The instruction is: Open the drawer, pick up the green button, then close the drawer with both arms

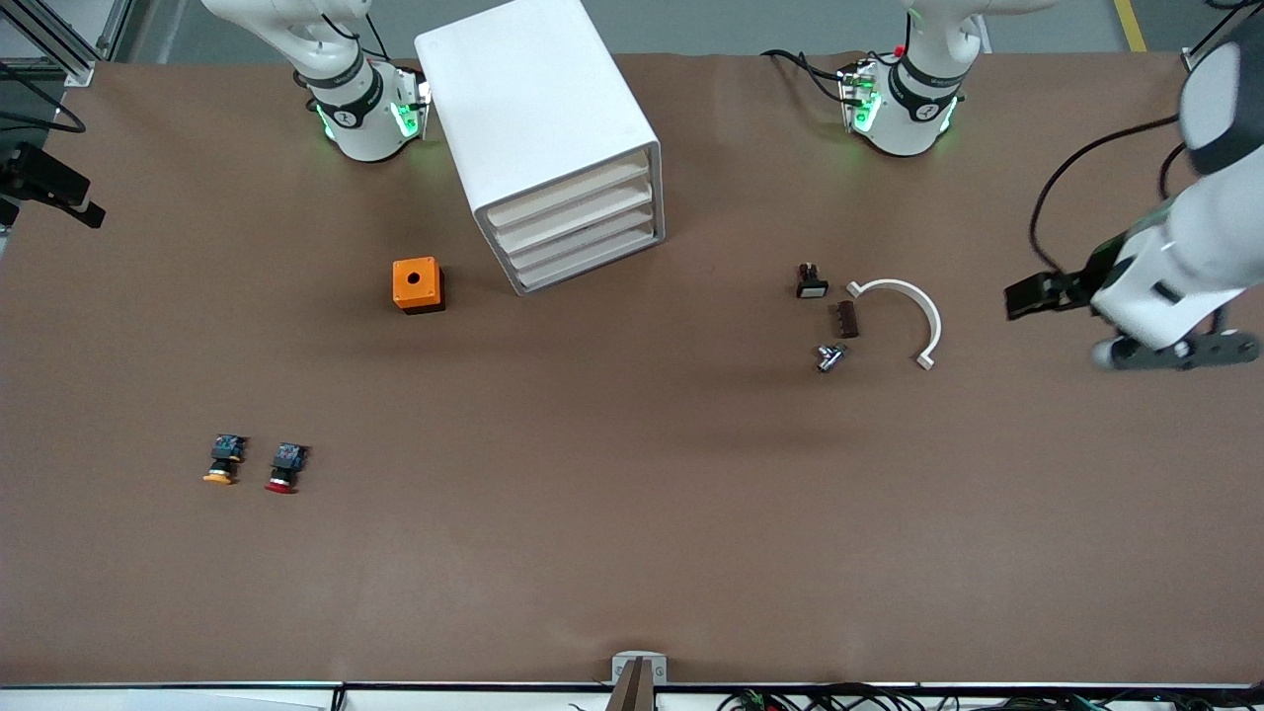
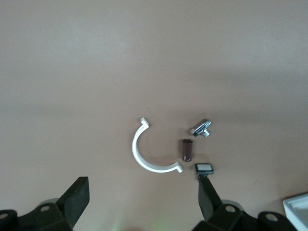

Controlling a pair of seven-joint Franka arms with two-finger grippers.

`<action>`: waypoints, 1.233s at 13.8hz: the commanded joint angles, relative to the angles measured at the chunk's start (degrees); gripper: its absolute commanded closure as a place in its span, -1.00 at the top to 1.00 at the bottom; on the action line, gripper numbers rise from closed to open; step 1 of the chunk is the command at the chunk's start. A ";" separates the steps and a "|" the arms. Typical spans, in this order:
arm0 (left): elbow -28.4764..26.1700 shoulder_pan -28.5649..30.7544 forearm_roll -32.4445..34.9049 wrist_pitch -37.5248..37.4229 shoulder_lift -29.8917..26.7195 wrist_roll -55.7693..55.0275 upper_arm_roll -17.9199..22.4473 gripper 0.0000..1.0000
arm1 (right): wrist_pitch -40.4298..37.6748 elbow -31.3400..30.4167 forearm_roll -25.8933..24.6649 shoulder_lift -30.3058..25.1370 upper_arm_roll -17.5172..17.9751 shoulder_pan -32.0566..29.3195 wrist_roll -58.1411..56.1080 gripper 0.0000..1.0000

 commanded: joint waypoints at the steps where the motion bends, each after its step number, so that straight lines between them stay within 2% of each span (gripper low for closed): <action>1: 1.17 -4.84 1.03 2.61 5.10 -8.56 -0.29 1.00 | 0.49 -1.46 -0.15 -1.64 0.53 -1.05 -0.62 1.00; 6: 1.35 -13.28 -0.90 9.29 14.34 -27.72 -0.73 1.00 | 0.58 -1.46 -0.60 -1.55 0.53 -1.05 -0.53 1.00; 9: 1.61 -18.12 -8.79 12.54 19.78 -44.58 -0.64 1.00 | 0.41 -1.46 -0.51 -1.55 0.53 -1.05 -0.53 1.00; 12: 2.22 -23.04 -12.84 15.71 24.79 -60.48 -0.64 1.00 | 0.32 -1.46 -0.33 -1.55 0.53 -0.97 -0.53 1.00; 14: 3.72 -23.66 -17.41 16.16 28.05 -73.84 -0.82 1.00 | 0.23 -1.46 -0.33 -1.55 0.53 -1.05 -0.53 1.00; 17: 3.72 -25.25 -23.22 16.16 29.73 -88.02 -0.73 1.00 | 0.23 -1.46 -0.33 -1.46 0.53 -0.97 -0.53 1.00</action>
